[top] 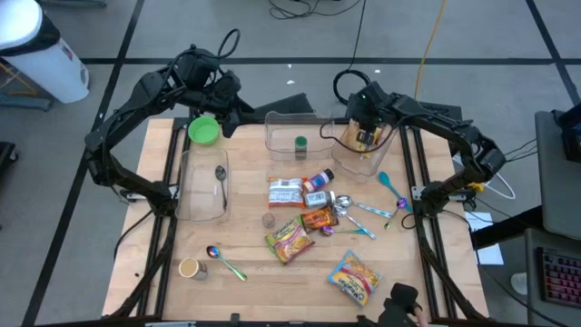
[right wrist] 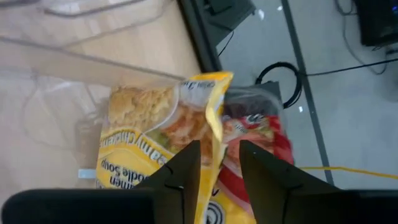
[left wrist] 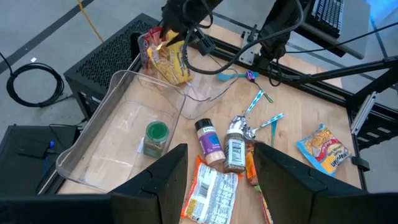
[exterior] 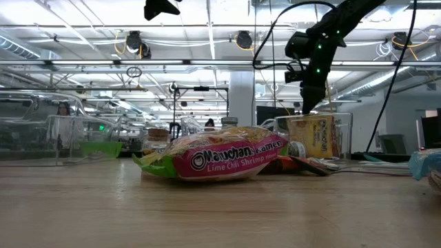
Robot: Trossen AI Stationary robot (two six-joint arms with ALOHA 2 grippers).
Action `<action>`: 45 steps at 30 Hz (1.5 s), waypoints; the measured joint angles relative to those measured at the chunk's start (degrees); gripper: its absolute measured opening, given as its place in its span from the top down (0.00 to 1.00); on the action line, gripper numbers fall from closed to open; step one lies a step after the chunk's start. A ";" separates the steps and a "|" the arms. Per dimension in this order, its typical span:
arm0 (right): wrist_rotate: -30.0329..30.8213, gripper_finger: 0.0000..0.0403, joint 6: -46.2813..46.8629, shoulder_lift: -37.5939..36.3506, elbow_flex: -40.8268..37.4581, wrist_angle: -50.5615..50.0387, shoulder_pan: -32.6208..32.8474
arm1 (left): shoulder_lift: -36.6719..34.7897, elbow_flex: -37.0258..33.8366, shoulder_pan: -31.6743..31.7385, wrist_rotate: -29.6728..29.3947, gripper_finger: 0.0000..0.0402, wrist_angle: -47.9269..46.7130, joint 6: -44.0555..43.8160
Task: Pick & Place Food Item
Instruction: Put the yellow noodle pack into the right transparent bin, then put the gold spice bottle into the middle transparent bin
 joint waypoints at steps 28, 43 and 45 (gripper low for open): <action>-15.37 0.71 27.44 -23.81 0.02 28.07 15.63 | -7.34 0.00 0.00 5.96 0.53 12.79 1.69; -15.33 0.71 38.03 -16.90 0.04 34.18 27.31 | -23.19 0.07 0.59 5.09 0.53 -0.27 -0.71; -15.31 0.71 38.17 -14.83 0.04 36.24 29.04 | -24.04 0.07 0.51 5.09 0.53 -3.48 -1.85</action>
